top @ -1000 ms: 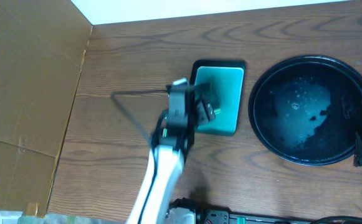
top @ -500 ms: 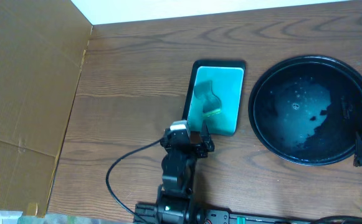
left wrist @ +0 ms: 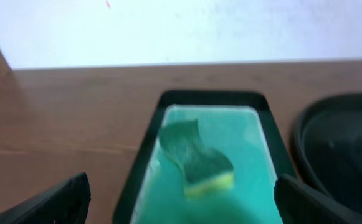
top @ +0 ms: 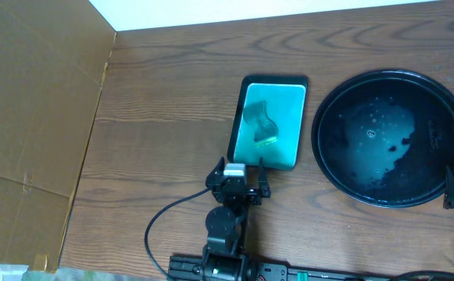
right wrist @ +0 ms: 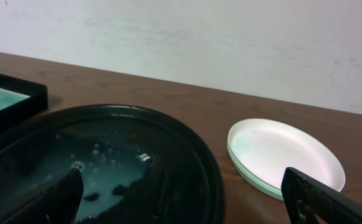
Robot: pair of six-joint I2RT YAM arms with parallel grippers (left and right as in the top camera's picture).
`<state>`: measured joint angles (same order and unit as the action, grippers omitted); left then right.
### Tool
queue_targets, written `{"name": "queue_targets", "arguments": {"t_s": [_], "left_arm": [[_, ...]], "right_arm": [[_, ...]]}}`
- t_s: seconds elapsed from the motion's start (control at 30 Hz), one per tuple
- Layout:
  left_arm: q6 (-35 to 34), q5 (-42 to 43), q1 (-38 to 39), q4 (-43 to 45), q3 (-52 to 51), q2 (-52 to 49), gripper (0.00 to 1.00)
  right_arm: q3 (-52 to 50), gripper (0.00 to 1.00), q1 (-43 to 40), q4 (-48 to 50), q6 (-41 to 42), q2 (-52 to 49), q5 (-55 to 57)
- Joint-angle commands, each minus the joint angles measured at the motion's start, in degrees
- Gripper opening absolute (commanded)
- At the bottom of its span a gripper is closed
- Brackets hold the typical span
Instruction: Clean dirty plates on tray and stack at the side
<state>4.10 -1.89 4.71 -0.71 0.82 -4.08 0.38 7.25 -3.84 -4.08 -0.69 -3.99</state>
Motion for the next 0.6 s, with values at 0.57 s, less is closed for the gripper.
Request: {"name": "queue_targets", "arguments": {"t_s": [0.57], "left_arm": [[-3.23,0.92,-2.1,-3.56,-0.59,3.98,0.94]], "right_arm": [[-0.07,0.99,-0.28,-0.26,-0.7,0.31,0.52]]}}
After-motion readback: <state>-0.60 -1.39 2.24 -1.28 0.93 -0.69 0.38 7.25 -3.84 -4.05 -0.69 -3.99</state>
